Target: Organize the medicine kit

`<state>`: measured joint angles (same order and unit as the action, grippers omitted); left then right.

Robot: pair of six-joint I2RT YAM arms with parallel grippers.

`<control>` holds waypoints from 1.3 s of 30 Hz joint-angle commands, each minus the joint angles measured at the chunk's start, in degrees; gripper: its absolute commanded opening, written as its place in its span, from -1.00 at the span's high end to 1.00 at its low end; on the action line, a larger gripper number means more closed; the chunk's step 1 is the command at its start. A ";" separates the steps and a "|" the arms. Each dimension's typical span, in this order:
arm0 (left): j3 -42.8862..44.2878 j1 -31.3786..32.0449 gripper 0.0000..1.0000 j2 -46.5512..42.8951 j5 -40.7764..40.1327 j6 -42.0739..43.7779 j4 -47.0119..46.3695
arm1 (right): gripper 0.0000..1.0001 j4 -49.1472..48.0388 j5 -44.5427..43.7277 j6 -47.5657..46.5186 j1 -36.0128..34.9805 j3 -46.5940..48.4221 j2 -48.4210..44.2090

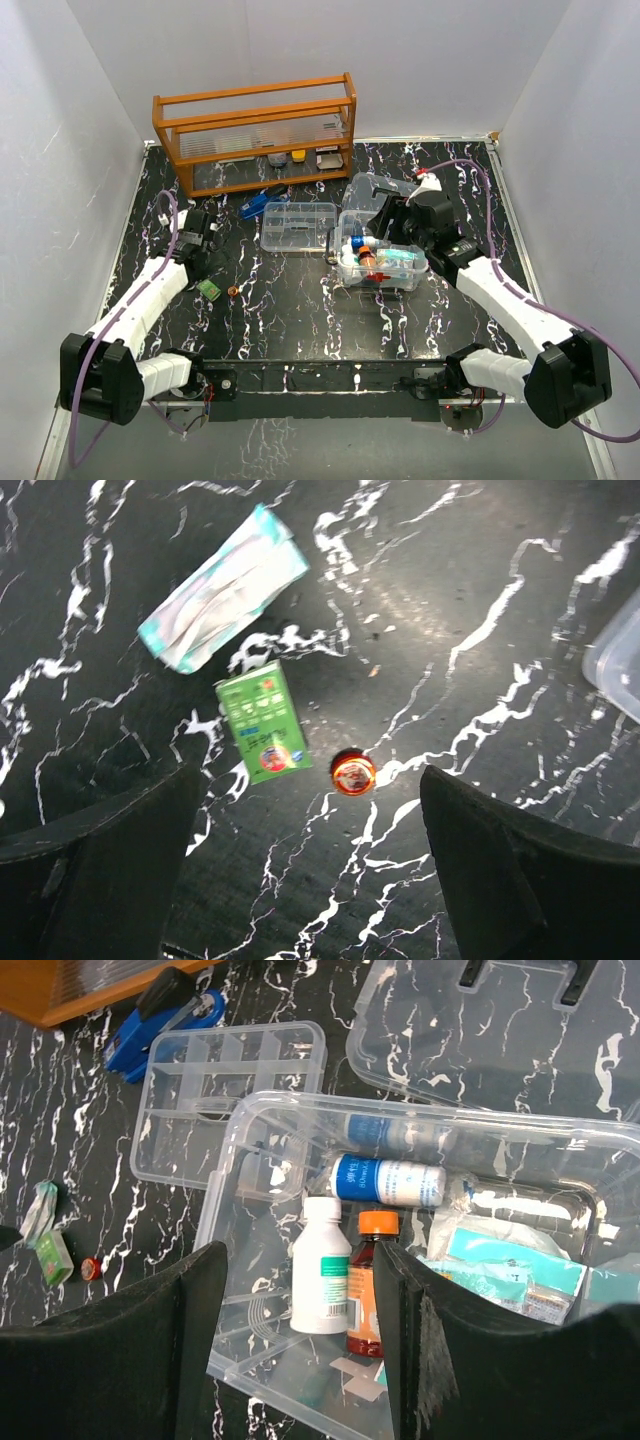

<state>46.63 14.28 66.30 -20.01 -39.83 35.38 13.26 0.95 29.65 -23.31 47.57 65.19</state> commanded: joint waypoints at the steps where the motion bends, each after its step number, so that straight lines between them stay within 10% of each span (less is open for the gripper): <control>1: -0.63 -0.99 -0.83 1.06 -3.98 -6.60 7.38 | -0.14 1.21 3.36 -2.88 -0.24 3.95 -2.28; 23: -5.91 -2.36 -0.13 11.82 6.05 -5.12 -0.57 | 0.07 4.82 11.82 -3.13 -10.62 14.67 4.43; 39: -5.64 -4.48 -0.15 11.83 0.00 -4.94 -5.29 | 0.14 1.67 5.50 -2.73 -21.91 20.59 17.46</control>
<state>40.51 11.05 78.54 -18.22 -45.01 32.05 18.94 9.06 27.11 -42.76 64.12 80.93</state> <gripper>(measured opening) 0.597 0.436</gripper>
